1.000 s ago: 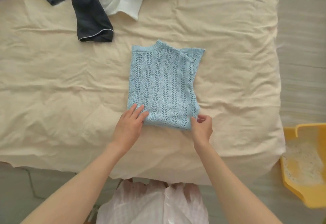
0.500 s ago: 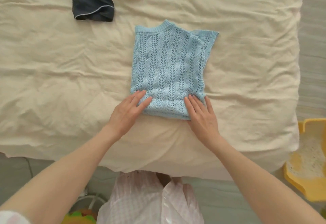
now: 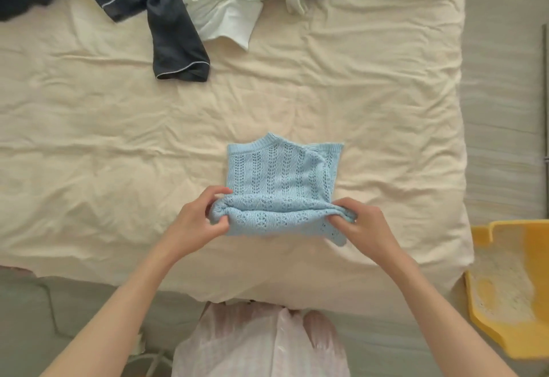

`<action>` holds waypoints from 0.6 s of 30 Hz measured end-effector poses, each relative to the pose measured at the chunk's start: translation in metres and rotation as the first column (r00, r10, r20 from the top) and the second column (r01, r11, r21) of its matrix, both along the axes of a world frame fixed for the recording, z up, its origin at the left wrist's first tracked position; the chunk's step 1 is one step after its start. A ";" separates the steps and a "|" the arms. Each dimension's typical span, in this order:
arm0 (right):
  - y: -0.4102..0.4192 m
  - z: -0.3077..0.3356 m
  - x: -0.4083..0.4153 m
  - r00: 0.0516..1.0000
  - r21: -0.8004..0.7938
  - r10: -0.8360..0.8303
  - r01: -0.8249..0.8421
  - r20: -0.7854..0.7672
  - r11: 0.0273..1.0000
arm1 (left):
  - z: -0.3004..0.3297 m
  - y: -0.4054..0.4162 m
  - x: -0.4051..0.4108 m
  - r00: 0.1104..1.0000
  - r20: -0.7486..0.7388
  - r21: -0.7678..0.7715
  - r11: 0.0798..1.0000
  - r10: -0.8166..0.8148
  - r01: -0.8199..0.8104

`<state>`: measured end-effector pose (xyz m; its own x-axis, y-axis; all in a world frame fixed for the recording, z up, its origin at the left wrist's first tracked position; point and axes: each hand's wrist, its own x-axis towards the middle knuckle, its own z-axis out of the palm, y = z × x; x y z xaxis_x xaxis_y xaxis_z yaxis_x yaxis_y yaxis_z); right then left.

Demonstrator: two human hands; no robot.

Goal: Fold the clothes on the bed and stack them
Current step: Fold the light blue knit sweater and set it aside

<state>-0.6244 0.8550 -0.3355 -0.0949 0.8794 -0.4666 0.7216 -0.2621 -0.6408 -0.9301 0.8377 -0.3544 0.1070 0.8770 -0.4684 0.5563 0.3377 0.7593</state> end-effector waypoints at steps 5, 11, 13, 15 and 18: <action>0.080 -0.025 -0.013 0.981 0.098 -0.193 0.191 0.018 0.977 | -0.014 0.080 0.009 0.959 0.017 0.118 0.952 0.283 -0.283; 0.098 -0.071 -0.032 0.913 0.192 0.196 -0.278 0.358 0.941 | -0.061 0.103 0.025 0.894 -0.438 0.041 0.991 -0.096 0.126; 0.079 -0.083 -0.038 0.816 0.168 0.342 -0.461 0.465 0.871 | -0.068 0.087 0.033 0.802 -0.574 0.174 0.932 -0.167 0.318; 0.063 -0.094 -0.039 0.727 0.102 0.406 -0.544 0.554 0.833 | -0.076 0.075 0.045 0.750 -0.619 0.213 0.869 -0.234 0.447; 0.054 -0.108 -0.035 0.663 0.013 0.450 -0.570 0.598 0.822 | -0.092 0.064 0.055 0.625 -0.660 -0.036 0.849 -0.416 0.527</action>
